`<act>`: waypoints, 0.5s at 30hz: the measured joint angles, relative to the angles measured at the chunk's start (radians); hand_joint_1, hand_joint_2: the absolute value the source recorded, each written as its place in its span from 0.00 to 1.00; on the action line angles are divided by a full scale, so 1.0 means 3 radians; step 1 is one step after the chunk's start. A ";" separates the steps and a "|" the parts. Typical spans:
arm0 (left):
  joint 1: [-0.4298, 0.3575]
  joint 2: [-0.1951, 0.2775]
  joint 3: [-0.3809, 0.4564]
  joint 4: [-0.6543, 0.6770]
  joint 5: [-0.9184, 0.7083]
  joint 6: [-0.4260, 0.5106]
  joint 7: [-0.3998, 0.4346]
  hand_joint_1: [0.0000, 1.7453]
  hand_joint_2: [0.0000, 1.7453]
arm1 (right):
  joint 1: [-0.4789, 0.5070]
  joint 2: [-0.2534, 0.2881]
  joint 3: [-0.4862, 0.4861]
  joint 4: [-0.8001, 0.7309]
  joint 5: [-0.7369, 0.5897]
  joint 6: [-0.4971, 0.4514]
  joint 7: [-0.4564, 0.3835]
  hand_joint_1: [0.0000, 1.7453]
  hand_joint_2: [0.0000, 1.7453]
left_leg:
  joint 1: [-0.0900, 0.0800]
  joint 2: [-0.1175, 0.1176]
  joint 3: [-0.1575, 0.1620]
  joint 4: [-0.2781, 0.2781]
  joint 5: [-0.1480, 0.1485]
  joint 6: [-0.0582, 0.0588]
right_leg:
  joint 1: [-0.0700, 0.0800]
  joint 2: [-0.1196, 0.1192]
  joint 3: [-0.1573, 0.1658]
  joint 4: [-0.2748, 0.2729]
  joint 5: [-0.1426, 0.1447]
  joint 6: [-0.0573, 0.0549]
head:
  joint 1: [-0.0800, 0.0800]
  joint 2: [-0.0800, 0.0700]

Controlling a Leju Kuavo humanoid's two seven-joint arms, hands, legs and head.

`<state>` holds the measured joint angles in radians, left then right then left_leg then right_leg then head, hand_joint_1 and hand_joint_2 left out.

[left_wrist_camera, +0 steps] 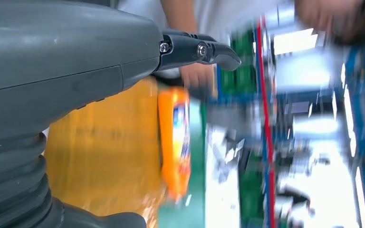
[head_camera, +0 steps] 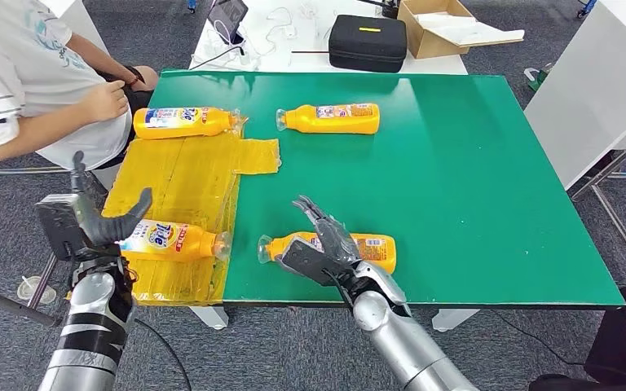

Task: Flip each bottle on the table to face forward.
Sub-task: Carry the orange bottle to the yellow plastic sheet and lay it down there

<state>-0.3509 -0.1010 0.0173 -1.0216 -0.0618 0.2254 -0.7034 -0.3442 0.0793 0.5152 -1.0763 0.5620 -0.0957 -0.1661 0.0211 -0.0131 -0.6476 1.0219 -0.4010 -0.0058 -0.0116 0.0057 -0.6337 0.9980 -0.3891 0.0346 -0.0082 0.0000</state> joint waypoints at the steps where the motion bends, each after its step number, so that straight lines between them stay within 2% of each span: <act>1: 0.0036 -0.0023 0.0066 -0.0071 -0.0007 0.0017 0.0000 0.00 1.00 | -0.0015 -0.0060 0.0034 0.0029 0.0029 0.0032 0.0039 0.00 1.00 | 0.0000 0.0000 -0.0001 0.0000 0.0000 0.0000 | 0.0001 0.0000 0.0000 0.0000 0.0000 0.0000 | 0.0000 0.0000; 8: 0.0203 -0.0117 0.0244 -0.0271 -0.0099 0.0050 0.0003 0.00 1.00 | -0.0051 -0.0425 0.0187 0.0102 0.0164 0.0215 0.0169 0.00 1.00 | -0.0001 -0.0005 -0.0006 0.0000 -0.0001 0.0001 | -0.0001 -0.0001 -0.0002 0.0000 -0.0001 0.0001 | 0.0001 0.0000; 15: 0.0219 -0.0154 0.0250 -0.0256 -0.0113 0.0045 0.0003 0.00 1.00 | -0.0139 -0.0555 0.0285 0.0137 0.0271 0.0309 0.0262 0.00 1.00 | -0.0001 -0.0004 -0.0003 0.0000 0.0000 0.0001 | -0.0001 -0.0001 -0.0001 -0.0001 -0.0001 0.0001 | 0.0001 0.0000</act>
<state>-0.2853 -0.1472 0.0923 -1.0984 -0.0957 0.2388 -0.7024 -0.3860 -0.0873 0.6008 -1.0353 0.6434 -0.0029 -0.0874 0.0209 -0.0144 -0.6485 1.0219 -0.4010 -0.0056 -0.0118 0.0055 -0.6342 0.9978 -0.3893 0.0348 -0.0080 0.0000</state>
